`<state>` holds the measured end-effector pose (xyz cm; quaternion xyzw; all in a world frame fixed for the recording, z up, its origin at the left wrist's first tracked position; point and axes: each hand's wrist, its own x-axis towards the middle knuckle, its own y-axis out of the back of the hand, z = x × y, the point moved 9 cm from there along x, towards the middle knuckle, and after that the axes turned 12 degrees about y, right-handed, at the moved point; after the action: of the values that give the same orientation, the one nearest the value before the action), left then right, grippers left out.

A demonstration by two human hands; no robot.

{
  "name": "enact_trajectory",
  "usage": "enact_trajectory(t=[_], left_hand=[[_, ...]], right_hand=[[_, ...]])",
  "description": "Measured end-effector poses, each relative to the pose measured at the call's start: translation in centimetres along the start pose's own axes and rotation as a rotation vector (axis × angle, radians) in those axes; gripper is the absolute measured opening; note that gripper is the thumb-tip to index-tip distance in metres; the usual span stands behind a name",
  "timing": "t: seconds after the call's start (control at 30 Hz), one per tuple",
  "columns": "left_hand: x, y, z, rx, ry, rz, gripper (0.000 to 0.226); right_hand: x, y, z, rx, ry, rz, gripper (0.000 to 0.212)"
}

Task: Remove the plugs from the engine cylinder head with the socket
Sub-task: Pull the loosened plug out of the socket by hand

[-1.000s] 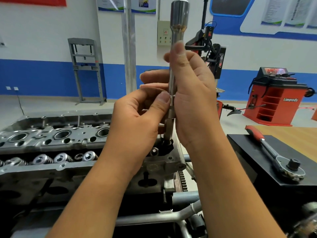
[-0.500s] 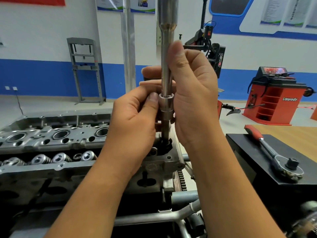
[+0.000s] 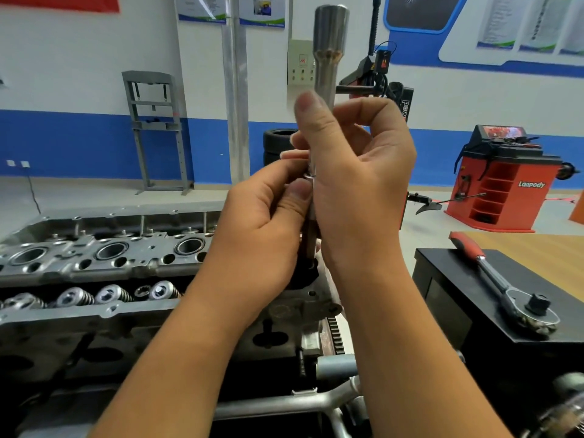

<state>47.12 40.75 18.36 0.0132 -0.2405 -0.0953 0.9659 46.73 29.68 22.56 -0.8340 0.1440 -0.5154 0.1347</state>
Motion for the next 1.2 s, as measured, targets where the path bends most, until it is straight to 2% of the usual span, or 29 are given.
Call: enact_trajectory(t=[0.17, 0.37, 0.5, 0.63, 0.73, 0.87, 0.97, 1.1, 1.13, 1.2], left_hand=[[0.0, 1.3, -0.4, -0.064, 0.03, 0.087, 0.032], [0.2, 0.8, -0.8, -0.158, 0.061, -0.03, 0.035], [0.2, 1.6, -0.6, -0.111, 0.012, 0.091, 0.025], [-0.1, 2.2, -0.7, -0.109, 0.012, 0.165, 0.025], [0.0, 1.6, -0.7, -0.114, 0.026, 0.08, 0.02], [0.3, 1.1, -1.3, -0.171, 0.11, -0.016, 0.027], [0.0, 1.5, -0.8, -0.056, 0.069, 0.051, 0.03], [-0.6, 3.0, -0.4, 0.043, 0.097, 0.228, 0.051], [-0.7, 3.4, -0.2, 0.079, 0.116, 0.24, 0.051], [-0.6, 4.0, 0.2, 0.236, 0.152, 0.201, 0.033]], right_hand=[[-0.2, -0.6, 0.9, 0.006, -0.042, -0.07, 0.02], [0.0, -1.5, 1.1, -0.02, -0.024, -0.154, 0.024], [-0.1, -1.6, 1.6, 0.028, -0.12, -0.19, 0.035], [-0.4, -1.8, 1.3, 0.081, -0.114, -0.194, 0.022], [-0.3, -1.5, 1.2, 0.085, -0.089, -0.18, 0.024], [-0.1, -1.5, 1.8, 0.128, -0.223, -0.237, 0.04], [0.0, -1.4, 1.4, 0.151, -0.238, -0.237, 0.029], [0.4, -1.0, 0.4, 0.052, -0.125, -0.255, 0.02], [0.5, -0.9, 0.1, 0.019, -0.095, -0.27, 0.02], [0.7, -0.9, -0.2, -0.02, -0.076, -0.296, 0.024]])
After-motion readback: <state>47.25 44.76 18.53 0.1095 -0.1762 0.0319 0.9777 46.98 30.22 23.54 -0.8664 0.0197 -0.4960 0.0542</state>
